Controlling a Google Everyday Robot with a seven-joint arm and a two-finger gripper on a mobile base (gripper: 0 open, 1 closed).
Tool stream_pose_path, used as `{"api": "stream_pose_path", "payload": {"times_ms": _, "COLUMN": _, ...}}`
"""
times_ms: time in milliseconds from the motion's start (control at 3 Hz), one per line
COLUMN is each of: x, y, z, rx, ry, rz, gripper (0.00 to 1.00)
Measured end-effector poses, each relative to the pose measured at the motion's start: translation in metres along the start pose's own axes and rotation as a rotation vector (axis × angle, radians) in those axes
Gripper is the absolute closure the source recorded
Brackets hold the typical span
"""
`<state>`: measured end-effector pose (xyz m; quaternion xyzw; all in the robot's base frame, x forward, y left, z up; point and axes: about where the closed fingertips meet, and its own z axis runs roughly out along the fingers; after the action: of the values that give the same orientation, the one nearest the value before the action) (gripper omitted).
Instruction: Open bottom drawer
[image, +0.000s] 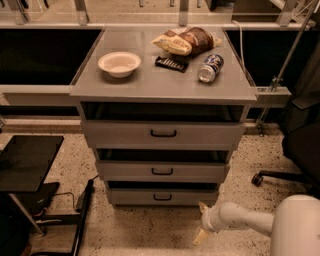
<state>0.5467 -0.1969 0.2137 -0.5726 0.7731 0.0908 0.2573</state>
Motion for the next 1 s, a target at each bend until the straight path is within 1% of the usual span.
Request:
{"api": "stream_pose_path", "payload": {"times_ms": 333, "x": -0.0108, "y": 0.0022, "z": 0.0447, "rx": -0.049, "ry": -0.06, "rz": 0.021, "gripper": 0.0}}
{"api": "stream_pose_path", "payload": {"times_ms": 667, "x": -0.0083, "y": -0.0048, "z": 0.0496, "rx": -0.04, "ry": -0.064, "rz": 0.027, "gripper": 0.0}}
{"api": "stream_pose_path", "payload": {"times_ms": 1000, "x": -0.0011, "y": -0.007, "z": 0.0526, "rx": -0.017, "ry": -0.108, "rz": 0.034, "gripper": 0.0}}
